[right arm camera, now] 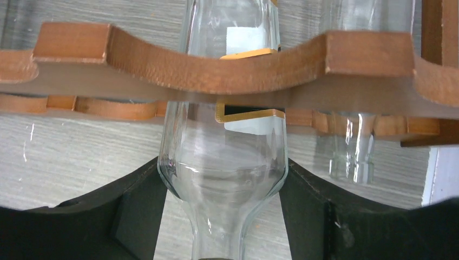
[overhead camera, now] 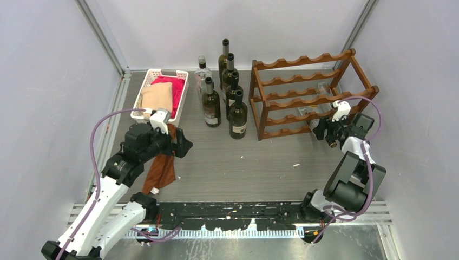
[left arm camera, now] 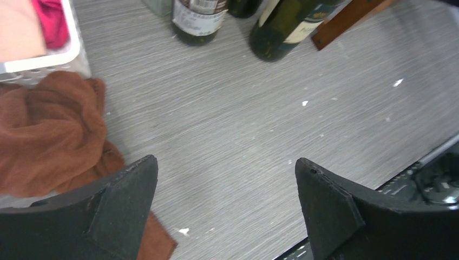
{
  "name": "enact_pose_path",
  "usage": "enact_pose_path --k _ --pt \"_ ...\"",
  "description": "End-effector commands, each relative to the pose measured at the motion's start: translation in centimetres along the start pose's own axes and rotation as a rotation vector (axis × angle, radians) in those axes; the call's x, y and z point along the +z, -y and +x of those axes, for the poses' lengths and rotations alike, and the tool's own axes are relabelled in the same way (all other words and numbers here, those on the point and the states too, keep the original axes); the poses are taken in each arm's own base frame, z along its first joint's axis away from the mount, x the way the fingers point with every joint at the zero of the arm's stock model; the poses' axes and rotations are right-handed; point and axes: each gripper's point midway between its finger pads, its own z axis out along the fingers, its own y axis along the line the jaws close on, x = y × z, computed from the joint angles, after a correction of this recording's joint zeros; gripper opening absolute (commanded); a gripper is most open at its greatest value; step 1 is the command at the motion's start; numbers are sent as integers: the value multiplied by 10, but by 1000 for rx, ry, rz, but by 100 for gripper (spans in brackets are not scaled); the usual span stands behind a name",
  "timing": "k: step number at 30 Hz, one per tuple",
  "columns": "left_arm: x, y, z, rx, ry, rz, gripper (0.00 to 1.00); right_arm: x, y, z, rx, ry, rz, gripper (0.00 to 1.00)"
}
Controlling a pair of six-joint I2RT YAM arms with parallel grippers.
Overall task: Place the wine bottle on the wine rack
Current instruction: Place the wine bottle in the wine rack.
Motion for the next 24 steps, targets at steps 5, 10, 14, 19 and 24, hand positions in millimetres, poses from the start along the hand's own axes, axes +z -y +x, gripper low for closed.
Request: enact_pose_path --k 5,10,14,19,24 --pt "-2 71 -69 -529 185 347 97 23 18 -39 1 70 86 63" --pt "-16 91 -127 -758 185 350 97 27 23 -33 48 25 104 80" --pt "-27 113 -157 -801 216 318 98 18 20 -31 52 5 118 99" --pt "-27 129 -175 -887 221 290 96 4 14 -31 39 -12 116 100" --pt "-30 138 -182 -932 198 300 95 -18 11 -27 34 -18 106 100"
